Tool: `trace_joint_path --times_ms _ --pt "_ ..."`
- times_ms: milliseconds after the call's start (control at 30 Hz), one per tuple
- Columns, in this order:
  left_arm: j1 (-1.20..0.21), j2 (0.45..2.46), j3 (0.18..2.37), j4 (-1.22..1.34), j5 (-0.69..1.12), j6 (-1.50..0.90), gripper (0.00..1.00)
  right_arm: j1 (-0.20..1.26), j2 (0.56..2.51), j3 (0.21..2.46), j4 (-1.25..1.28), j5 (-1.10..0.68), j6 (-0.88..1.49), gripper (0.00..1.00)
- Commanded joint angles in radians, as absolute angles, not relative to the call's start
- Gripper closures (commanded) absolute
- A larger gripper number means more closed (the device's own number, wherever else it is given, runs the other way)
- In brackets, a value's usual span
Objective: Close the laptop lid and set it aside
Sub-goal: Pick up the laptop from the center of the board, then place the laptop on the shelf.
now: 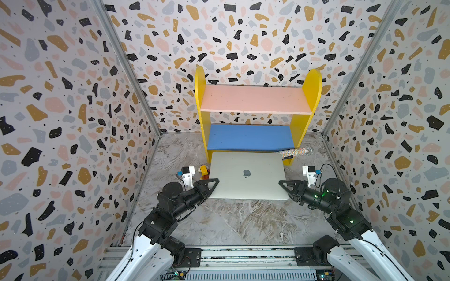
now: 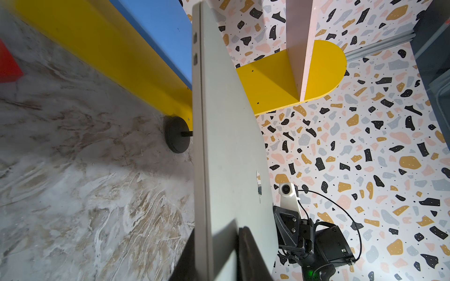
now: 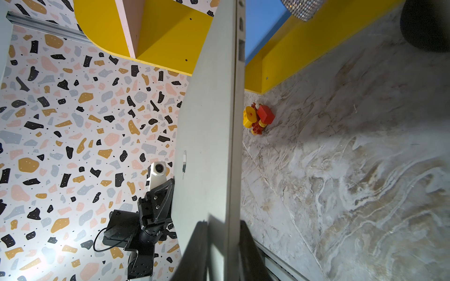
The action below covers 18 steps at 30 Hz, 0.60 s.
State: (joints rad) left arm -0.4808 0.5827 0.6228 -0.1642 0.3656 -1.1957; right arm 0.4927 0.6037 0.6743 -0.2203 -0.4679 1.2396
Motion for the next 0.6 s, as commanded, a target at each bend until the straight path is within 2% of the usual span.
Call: trace_joint_path --times_ms 0,567 --pt "-0.517 0.612 0.685 -0.041 0.522 -1.074 0.86 0.535 0.630 0.758 -0.134 -0.652 1.099 1.00" --pt "-0.516 0.721 0.812 -0.035 0.528 -1.027 0.86 0.535 0.731 0.918 -0.150 -0.658 1.038 1.00"
